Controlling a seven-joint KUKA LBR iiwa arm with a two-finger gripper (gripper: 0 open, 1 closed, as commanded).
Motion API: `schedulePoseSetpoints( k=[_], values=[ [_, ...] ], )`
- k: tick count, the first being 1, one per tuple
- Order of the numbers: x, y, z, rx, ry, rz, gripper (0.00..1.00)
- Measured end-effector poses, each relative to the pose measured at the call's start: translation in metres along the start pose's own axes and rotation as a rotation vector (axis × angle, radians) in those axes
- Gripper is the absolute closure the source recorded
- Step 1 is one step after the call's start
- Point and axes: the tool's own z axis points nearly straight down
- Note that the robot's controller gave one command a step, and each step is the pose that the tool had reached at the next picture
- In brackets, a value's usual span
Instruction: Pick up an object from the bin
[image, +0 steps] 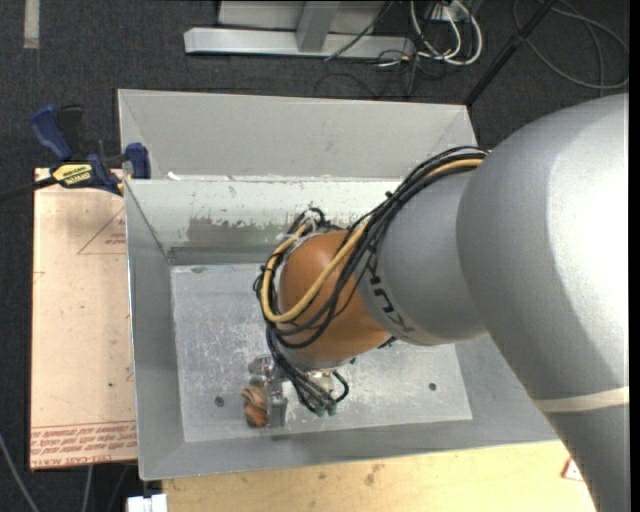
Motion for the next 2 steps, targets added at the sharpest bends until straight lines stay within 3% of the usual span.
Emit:
schedulePoseSetpoints(
  k=[1, 2],
  values=[
    [0.000, 0.000, 0.000, 0.000, 0.000, 0.000, 1.00],
    [-0.052, -0.017, -0.080, 0.001, 0.001, 0.051, 1.00]
  ],
)
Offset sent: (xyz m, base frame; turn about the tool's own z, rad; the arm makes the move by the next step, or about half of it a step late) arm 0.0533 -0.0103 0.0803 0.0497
